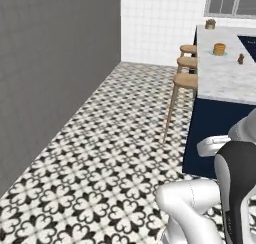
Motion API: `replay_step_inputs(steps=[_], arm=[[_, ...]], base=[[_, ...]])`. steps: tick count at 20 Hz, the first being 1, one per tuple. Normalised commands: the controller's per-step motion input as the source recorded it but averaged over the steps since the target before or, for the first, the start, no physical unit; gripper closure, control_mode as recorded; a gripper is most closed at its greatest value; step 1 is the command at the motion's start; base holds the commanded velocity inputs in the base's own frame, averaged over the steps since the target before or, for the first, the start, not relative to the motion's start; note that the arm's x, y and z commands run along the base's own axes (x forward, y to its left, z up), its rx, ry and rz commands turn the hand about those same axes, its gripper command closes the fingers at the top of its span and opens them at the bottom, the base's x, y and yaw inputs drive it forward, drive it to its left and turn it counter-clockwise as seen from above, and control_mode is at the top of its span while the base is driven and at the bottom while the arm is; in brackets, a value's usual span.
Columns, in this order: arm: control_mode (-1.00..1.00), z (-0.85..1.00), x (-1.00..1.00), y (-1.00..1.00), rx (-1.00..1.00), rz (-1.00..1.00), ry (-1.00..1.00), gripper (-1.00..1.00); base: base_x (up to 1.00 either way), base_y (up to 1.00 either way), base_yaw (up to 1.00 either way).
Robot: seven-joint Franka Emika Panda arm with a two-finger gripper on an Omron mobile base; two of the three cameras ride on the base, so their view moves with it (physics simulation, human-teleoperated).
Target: Take the strawberry from the fridge and place it on top of the pancake, located on the dining counter.
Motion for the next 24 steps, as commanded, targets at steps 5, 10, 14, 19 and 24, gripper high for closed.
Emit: replay_step_inputs(steps=[5, 10, 14, 19, 24], arm=[[1.0, 0.0, 0.0, 0.0, 0.0, 0.0, 0.0, 1.0], [1.0, 0.0, 0.0, 0.0, 0.0, 0.0, 0.0, 1.0], [1.0, 0.0, 0.0, 0.0, 0.0, 0.0, 0.0, 1.0], [1.0, 0.0, 0.0, 0.0, 0.0, 0.0, 0.0, 1.0], [1.0, 0.0, 0.0, 0.0, 0.0, 0.0, 0.0, 1.0]], base=[[1.0, 0.91, -0.37], [1.0, 0.74, -0.38], [1.0, 0.83, -0.4], [1.0, 0.83, -0.4], [1.0, 0.85, -0.42]])
